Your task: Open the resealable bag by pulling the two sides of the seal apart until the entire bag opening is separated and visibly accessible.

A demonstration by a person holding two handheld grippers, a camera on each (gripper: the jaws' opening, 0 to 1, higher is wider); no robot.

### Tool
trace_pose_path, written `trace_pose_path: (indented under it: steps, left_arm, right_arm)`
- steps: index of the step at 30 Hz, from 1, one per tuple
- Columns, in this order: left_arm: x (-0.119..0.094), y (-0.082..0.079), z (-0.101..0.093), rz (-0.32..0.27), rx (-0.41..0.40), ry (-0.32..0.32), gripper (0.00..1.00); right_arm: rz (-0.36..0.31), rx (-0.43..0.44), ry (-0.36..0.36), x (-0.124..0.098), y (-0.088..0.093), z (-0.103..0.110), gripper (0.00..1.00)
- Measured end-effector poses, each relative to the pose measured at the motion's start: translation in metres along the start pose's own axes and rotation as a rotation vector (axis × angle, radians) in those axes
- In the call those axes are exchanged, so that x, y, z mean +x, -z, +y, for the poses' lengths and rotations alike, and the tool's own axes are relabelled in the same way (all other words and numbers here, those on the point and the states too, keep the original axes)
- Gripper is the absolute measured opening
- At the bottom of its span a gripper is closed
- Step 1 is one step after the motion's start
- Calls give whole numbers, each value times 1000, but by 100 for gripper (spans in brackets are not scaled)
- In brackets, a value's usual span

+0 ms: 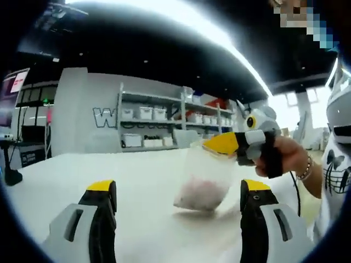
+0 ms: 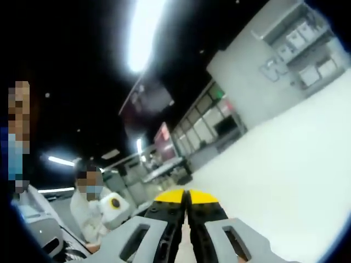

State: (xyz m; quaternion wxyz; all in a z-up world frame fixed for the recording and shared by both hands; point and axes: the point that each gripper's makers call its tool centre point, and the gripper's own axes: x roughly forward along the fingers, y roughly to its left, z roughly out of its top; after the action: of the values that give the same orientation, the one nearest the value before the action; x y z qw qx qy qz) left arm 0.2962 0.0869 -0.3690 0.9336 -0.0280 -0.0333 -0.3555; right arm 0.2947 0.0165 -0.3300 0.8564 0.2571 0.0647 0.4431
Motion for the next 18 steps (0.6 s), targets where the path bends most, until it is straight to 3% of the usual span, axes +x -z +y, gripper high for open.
trace_pose_path:
  steps: [4, 14, 18]
  left_arm:
    - [1, 3, 0, 0, -39, 5, 96]
    - [-1, 2, 2, -4, -45, -3, 100]
    - [-2, 8, 2, 24, -80, 2, 100]
  right_arm:
    - [-10, 5, 5, 1, -3, -1, 0]
    - [-10, 11, 18, 1, -3, -6, 0]
    - [-6, 12, 22, 2, -3, -8, 0]
